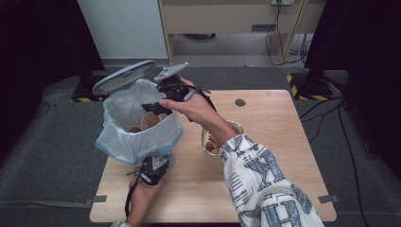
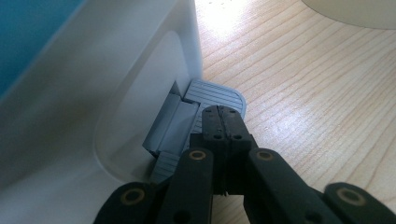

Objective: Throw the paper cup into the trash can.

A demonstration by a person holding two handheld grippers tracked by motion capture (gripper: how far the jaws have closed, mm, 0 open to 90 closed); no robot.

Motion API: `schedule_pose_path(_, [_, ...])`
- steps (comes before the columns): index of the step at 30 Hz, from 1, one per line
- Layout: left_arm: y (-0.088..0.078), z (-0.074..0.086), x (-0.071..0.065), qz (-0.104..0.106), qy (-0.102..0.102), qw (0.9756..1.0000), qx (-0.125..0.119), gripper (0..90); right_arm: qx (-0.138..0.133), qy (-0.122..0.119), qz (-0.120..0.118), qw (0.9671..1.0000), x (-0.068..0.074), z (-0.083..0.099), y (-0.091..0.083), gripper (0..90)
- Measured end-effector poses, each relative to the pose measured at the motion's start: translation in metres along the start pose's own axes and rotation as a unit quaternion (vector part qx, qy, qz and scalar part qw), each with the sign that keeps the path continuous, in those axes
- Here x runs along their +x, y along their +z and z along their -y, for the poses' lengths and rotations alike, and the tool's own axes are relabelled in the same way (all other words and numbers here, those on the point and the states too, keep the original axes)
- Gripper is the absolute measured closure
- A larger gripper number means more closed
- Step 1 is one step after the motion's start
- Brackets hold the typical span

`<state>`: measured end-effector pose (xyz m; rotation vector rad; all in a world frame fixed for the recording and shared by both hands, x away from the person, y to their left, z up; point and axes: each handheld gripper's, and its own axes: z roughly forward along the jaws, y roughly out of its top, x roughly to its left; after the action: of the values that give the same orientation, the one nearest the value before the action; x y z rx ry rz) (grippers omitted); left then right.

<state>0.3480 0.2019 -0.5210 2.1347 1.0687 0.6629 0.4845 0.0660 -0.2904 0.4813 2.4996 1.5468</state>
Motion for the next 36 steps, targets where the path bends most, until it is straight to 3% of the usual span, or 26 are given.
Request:
schedule_pose_path(17, [0.000,0.000,0.000,0.000,0.000,1.0000,0.000,89.4,-0.005,0.023,0.025,0.9994,-0.017,0.013,-0.020,11.8])
schedule_pose_path(36, [0.000,0.000,0.000,0.001,-0.002,1.0000,-0.001,89.4,-0.005,0.045,0.032,0.9984,-0.032,0.029,-0.044,8.0])
